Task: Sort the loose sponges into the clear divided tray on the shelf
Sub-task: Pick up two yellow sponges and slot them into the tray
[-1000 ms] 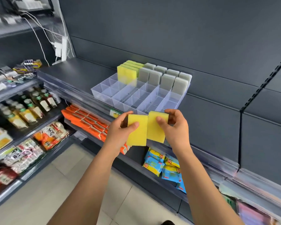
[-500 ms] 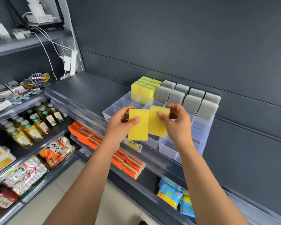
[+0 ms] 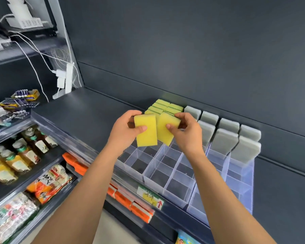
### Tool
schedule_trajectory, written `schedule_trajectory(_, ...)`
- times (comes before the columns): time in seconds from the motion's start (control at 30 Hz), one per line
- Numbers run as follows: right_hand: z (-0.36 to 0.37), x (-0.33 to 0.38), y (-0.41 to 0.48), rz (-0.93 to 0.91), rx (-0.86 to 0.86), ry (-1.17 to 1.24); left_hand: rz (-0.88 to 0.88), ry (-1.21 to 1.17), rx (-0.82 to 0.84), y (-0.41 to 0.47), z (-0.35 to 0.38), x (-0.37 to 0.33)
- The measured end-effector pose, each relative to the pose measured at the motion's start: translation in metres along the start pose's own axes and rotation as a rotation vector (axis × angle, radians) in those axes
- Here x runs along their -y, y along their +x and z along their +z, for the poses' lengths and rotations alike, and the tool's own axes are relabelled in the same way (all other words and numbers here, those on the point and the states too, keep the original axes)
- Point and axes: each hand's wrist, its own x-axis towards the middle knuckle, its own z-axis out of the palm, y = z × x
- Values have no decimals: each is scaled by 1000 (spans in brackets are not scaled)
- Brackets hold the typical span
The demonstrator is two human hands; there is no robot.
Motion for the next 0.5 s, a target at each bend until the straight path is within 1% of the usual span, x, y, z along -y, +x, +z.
schedule_trajectory(0.2,29,-7,23,-20,-38,-151,30,116,67,42,-16,15)
schedule_trajectory(0.4,50,-22,32,44,-25,-408,86,191,161,78,-22,23)
schedule_trajectory(0.5,58,-28,30,49,-48,-500,119,217,221,89,-20,28)
